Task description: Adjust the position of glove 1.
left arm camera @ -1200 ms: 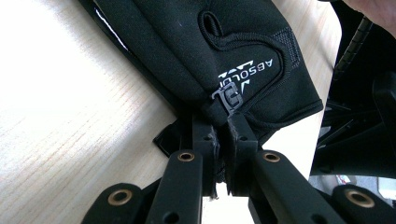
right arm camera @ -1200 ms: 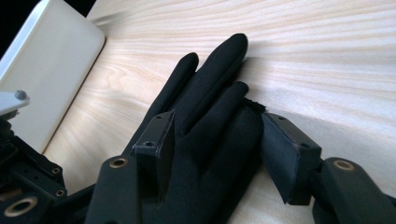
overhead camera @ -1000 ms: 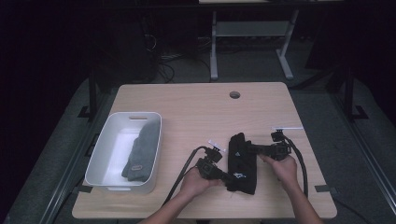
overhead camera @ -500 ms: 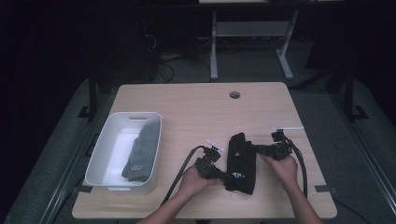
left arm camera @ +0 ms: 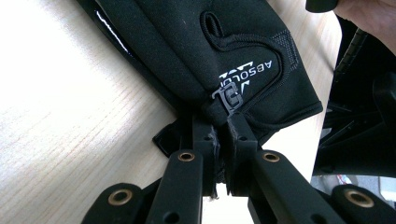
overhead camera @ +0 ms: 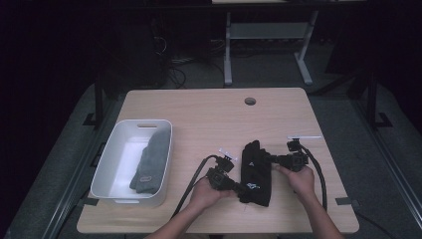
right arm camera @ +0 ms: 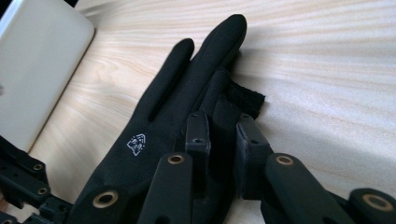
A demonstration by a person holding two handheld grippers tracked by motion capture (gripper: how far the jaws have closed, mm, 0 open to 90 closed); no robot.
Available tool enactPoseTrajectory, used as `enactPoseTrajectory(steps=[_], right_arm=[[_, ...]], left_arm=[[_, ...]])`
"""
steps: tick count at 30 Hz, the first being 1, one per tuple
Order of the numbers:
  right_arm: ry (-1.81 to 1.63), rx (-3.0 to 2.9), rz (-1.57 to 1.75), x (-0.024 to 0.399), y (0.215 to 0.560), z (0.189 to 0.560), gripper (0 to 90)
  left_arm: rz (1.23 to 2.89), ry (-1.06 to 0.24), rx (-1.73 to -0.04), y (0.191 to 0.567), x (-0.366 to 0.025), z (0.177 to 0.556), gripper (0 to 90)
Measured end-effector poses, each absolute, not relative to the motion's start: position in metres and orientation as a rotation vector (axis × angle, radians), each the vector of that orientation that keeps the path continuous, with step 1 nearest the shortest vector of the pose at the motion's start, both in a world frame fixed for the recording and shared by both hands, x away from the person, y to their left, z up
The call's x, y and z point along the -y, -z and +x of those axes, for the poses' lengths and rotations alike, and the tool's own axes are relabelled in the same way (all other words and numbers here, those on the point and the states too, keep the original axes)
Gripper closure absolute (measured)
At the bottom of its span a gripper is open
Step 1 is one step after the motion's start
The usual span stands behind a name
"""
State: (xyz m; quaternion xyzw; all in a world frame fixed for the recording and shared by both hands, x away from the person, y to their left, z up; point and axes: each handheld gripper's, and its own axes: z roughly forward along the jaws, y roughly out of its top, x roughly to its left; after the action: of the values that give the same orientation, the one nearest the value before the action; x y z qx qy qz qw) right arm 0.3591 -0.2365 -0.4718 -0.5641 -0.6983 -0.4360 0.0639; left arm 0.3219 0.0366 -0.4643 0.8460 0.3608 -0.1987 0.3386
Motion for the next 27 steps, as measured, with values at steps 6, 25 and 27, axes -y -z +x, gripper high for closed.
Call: enactPoseTrajectory(steps=[6, 25, 27], right_arm=[[1.338, 2.097, -1.706, 0.235, 0.462, 0.358, 77.9], [1.413, 2.185, -1.633, 0.215, 0.409, 0.362, 77.8], [1.413, 2.180, -1.632, 0.214, 0.407, 0.363, 77.8]], left_arm=[[2.188, 0.515, -0.940, 0.459, -0.040, 0.322, 84.7], [2.140, 0.447, -0.904, 0.420, -0.064, 0.322, 84.6], [2.131, 0.442, -0.907, 0.416, -0.067, 0.322, 84.6]])
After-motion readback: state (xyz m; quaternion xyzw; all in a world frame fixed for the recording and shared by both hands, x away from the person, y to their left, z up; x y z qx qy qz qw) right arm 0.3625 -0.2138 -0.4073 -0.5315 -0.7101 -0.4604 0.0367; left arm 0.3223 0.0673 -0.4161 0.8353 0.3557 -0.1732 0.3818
